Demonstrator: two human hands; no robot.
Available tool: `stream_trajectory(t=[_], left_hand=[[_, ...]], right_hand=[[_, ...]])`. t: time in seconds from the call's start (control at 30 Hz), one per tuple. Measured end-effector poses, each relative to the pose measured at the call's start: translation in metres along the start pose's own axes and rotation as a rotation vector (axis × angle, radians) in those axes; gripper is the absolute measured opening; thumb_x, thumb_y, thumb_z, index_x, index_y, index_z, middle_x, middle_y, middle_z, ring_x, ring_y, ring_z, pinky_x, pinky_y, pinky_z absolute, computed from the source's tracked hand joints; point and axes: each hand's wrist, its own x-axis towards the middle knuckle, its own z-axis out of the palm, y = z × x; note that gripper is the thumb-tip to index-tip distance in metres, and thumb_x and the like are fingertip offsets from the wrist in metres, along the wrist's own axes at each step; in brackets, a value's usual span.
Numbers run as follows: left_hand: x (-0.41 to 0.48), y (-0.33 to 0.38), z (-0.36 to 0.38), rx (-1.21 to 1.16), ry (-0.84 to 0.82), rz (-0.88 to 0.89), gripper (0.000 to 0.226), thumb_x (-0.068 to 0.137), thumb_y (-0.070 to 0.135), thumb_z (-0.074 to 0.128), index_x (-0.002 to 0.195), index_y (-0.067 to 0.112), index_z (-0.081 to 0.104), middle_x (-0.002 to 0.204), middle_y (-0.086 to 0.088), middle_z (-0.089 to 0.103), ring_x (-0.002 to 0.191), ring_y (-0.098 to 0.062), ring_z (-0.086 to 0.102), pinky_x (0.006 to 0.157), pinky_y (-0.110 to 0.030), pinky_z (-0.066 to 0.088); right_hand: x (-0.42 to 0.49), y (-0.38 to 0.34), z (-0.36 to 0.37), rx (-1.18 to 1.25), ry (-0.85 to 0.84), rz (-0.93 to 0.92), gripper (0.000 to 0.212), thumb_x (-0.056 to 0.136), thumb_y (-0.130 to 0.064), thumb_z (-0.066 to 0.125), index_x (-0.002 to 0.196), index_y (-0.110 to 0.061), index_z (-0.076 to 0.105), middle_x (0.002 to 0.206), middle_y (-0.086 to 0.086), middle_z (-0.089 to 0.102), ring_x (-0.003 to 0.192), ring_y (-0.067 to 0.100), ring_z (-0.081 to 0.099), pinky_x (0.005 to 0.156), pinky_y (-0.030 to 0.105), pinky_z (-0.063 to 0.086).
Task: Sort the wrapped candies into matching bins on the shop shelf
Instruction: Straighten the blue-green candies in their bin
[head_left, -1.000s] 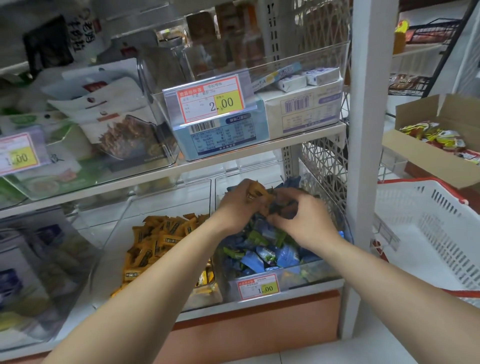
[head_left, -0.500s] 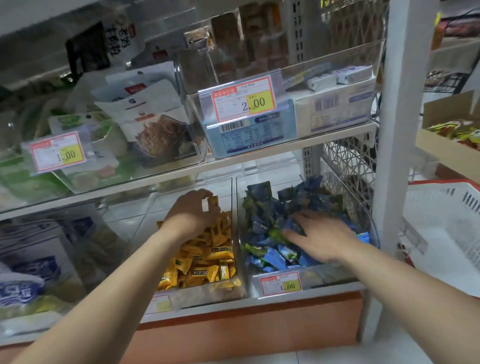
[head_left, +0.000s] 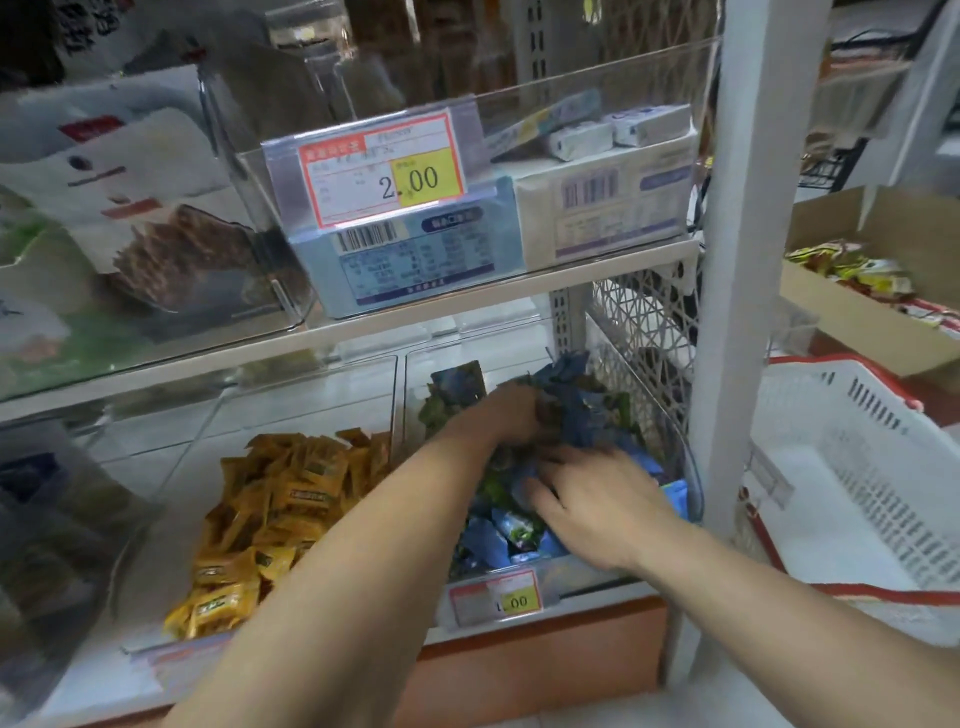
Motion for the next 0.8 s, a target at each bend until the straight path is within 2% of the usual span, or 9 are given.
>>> stream_trajectory(t=[0.1, 0.13, 0.2, 0.3, 0.43, 0.5, 0.6, 0.67, 0.8], left_hand=[[0.008, -0.009, -0.001, 0.048, -0.074, -0.017, 0.008, 0.087, 0.027, 0.070, 0.083, 0.023, 0.064, 0.099, -0.005, 0.067, 0.075, -0.012, 0.059, 0.064, -0.025, 0.046], [0.008, -0.011, -0.003, 0.067, -0.086, -0.001, 0.006, 0.086, 0.026, 0.071, 0.091, 0.022, 0.069, 0.102, -0.004, 0.068, 0.078, -0.013, 0.060, 0.067, -0.025, 0.047], [0.005, -0.015, -0.009, 0.112, -0.060, 0.040, 0.022, 0.086, 0.030, 0.073, 0.107, 0.024, 0.073, 0.102, 0.001, 0.066, 0.087, -0.014, 0.059, 0.074, -0.026, 0.045], [-0.005, -0.020, -0.015, 0.109, 0.059, 0.094, 0.026, 0.089, 0.032, 0.070, 0.113, 0.021, 0.072, 0.099, 0.007, 0.056, 0.093, -0.014, 0.056, 0.077, -0.026, 0.041], [-0.026, -0.033, -0.025, -0.132, 0.292, 0.080, 0.009, 0.090, 0.030, 0.069, 0.098, 0.026, 0.071, 0.100, 0.007, 0.063, 0.095, -0.014, 0.061, 0.076, -0.026, 0.047], [-0.038, -0.037, -0.032, -0.243, 0.365, 0.070, 0.003, 0.090, 0.032, 0.069, 0.093, 0.030, 0.070, 0.097, 0.011, 0.066, 0.092, -0.010, 0.062, 0.074, -0.021, 0.046], [-0.058, -0.042, -0.040, -0.349, 0.410, 0.061, 0.006, 0.091, 0.030, 0.068, 0.096, 0.029, 0.071, 0.098, 0.010, 0.069, 0.093, -0.008, 0.064, 0.081, -0.025, 0.049], [-0.072, -0.045, -0.042, -0.471, 0.461, 0.040, 0.008, 0.091, 0.027, 0.069, 0.099, 0.024, 0.072, 0.100, 0.006, 0.071, 0.093, -0.011, 0.067, 0.083, -0.028, 0.052], [-0.104, -0.044, -0.039, -0.904, 0.530, -0.028, 0.006, 0.091, 0.012, 0.070, 0.097, 0.014, 0.071, 0.100, -0.009, 0.071, 0.089, -0.023, 0.072, 0.070, -0.031, 0.061]], right_hand=[[0.003, 0.000, 0.003, 0.051, 0.019, 0.047, 0.050, 0.099, -0.053, 0.028, 0.107, -0.026, 0.069, 0.120, -0.005, 0.065, 0.104, 0.026, 0.062, 0.086, 0.036, 0.042], [0.003, 0.000, 0.003, 0.061, 0.023, 0.056, 0.049, 0.098, -0.054, 0.030, 0.106, -0.027, 0.070, 0.118, -0.004, 0.065, 0.103, 0.026, 0.062, 0.085, 0.036, 0.040], [0.004, -0.001, 0.002, 0.065, 0.034, 0.066, 0.046, 0.097, -0.053, 0.032, 0.111, -0.030, 0.069, 0.119, -0.005, 0.065, 0.103, 0.026, 0.062, 0.087, 0.036, 0.039], [0.003, -0.002, 0.002, 0.050, 0.054, 0.062, 0.045, 0.097, -0.051, 0.032, 0.118, -0.032, 0.067, 0.124, -0.007, 0.064, 0.105, 0.024, 0.061, 0.090, 0.034, 0.038], [0.001, -0.004, 0.001, 0.031, 0.084, 0.047, 0.045, 0.097, -0.050, 0.031, 0.115, -0.030, 0.066, 0.122, -0.008, 0.065, 0.104, 0.022, 0.060, 0.086, 0.032, 0.036], [0.002, -0.004, -0.001, 0.058, 0.074, 0.052, 0.045, 0.097, -0.052, 0.032, 0.124, -0.033, 0.063, 0.127, -0.007, 0.064, 0.108, 0.023, 0.060, 0.088, 0.032, 0.037], [0.004, -0.003, -0.004, 0.131, 0.047, 0.057, 0.052, 0.095, -0.053, 0.037, 0.145, -0.038, 0.042, 0.134, -0.002, 0.062, 0.114, 0.026, 0.060, 0.093, 0.034, 0.040], [0.004, -0.003, -0.005, 0.173, 0.039, 0.059, 0.060, 0.095, -0.051, 0.042, 0.151, -0.039, 0.029, 0.137, 0.001, 0.060, 0.116, 0.029, 0.060, 0.091, 0.036, 0.043], [0.010, -0.004, -0.013, 0.242, 0.163, 0.118, 0.066, 0.092, -0.043, 0.056, 0.152, -0.033, 0.032, 0.146, 0.003, 0.050, 0.128, 0.031, 0.050, 0.096, 0.038, 0.047]])
